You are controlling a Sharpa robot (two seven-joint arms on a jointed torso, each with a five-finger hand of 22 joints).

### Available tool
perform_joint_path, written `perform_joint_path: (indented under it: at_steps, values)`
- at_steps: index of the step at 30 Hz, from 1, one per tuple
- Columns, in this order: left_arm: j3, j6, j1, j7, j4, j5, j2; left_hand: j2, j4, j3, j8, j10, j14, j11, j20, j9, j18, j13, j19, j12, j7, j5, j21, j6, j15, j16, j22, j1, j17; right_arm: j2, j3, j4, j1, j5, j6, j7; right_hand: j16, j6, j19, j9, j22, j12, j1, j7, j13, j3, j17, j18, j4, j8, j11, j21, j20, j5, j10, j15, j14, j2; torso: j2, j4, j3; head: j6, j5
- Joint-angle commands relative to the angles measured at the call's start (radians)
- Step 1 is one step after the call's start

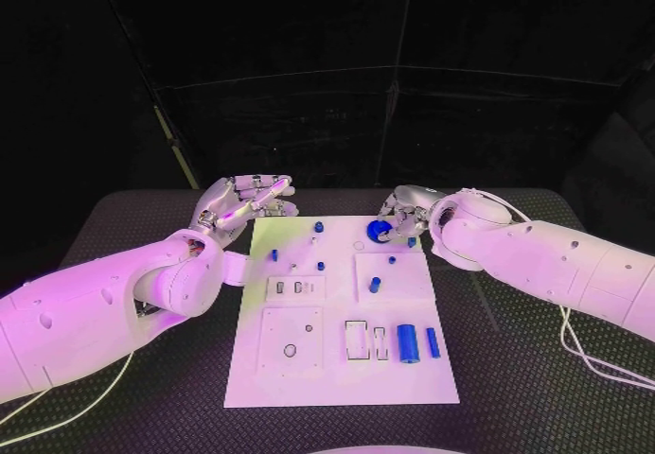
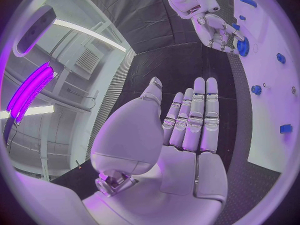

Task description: Assemble the parts on the task board

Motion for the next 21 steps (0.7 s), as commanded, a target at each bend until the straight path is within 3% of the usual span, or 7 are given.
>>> perform_joint_path:
  at_steps: [1, 6, 10, 15, 21]
  values:
    - [0.001, 0.013, 0.001, 0.005, 0.000, -0.003, 0.002, 0.007, 0.001, -0.005, -0.005, 0.006, 0.003, 0.001, 0.003, -0.001, 0.013, -0.001, 0.005, -0.004, -0.002, -0.004, -0.005, 0.006, 0.004, -0.005, -0.001, 0.006, 0.001, 0.006, -0.001, -0.004, 0.001, -0.027, 0.021, 0.003, 0.008, -0.004, 0.006, 0.000, 0.003, 0.014, 0.013, 0.001, 0.013, 0.001, 0.091, -0.008, -0.009, 0.008, -0.002, 0.005, 0.002, 0.004, 0.011, 0.006, 0.071, 0.005, 0.000, -0.0005, -0.0001, -0.001, 0.000]
    - [0.001, 0.014, 0.001, 0.005, 0.000, -0.003, 0.003, 0.007, 0.001, -0.005, -0.005, 0.006, 0.003, 0.001, 0.003, -0.001, 0.013, -0.001, 0.005, -0.004, -0.002, -0.004, -0.005, 0.006, 0.004, -0.005, -0.001, 0.006, 0.001, 0.011, -0.001, -0.009, 0.000, -0.056, 0.013, -0.004, 0.011, 0.012, 0.010, 0.002, 0.011, 0.035, 0.026, -0.001, 0.037, 0.011, 0.096, -0.009, -0.020, 0.019, -0.004, 0.010, 0.001, 0.001, 0.022, 0.005, 0.072, 0.023, 0.000, 0.0007, 0.0005, -0.003, 0.000]
    - [0.001, 0.014, 0.001, 0.005, -0.001, -0.003, 0.003, 0.007, 0.001, -0.005, -0.005, 0.006, 0.003, 0.001, 0.003, -0.001, 0.013, -0.001, 0.005, -0.004, -0.002, -0.004, -0.005, 0.006, 0.004, -0.005, -0.001, 0.006, 0.001, 0.012, -0.001, -0.008, 0.000, -0.081, -0.005, -0.004, 0.014, 0.064, 0.016, 0.009, 0.022, 0.075, 0.039, -0.012, 0.085, 0.032, 0.103, -0.011, -0.034, 0.046, -0.012, 0.016, -0.003, -0.039, 0.050, -0.001, 0.073, 0.050, 0.000, 0.0006, 0.0001, -0.004, 0.000]
    - [0.001, 0.017, 0.001, 0.004, 0.000, -0.003, 0.003, 0.009, 0.000, -0.008, -0.007, 0.009, 0.004, 0.000, 0.003, -0.001, 0.014, -0.001, 0.005, -0.007, -0.004, -0.004, -0.007, 0.009, 0.004, -0.009, -0.003, 0.005, 0.003, 0.011, -0.001, -0.002, 0.000, -0.098, -0.052, 0.017, 0.019, 0.133, 0.031, 0.016, 0.047, 0.116, 0.084, -0.036, 0.136, 0.090, 0.116, -0.015, -0.068, 0.075, -0.034, 0.028, -0.018, -0.090, 0.080, -0.019, 0.076, 0.087, 0.000, 0.0000, 0.0005, -0.004, 0.001]
    - [0.001, 0.022, 0.001, 0.004, 0.000, -0.003, 0.003, 0.009, 0.000, -0.008, -0.007, 0.009, 0.004, 0.000, 0.003, -0.001, 0.014, -0.001, 0.005, -0.007, -0.004, -0.004, -0.007, 0.009, 0.004, -0.009, -0.003, 0.005, 0.003, 0.005, -0.001, 0.028, -0.001, -0.105, -0.122, 0.044, 0.023, 0.146, 0.043, 0.012, 0.067, 0.128, 0.089, -0.040, 0.155, 0.125, 0.125, -0.020, -0.084, 0.074, -0.039, 0.038, -0.026, -0.074, 0.090, -0.024, 0.078, 0.088, -0.001, 0.0013, 0.0005, -0.003, 0.004]
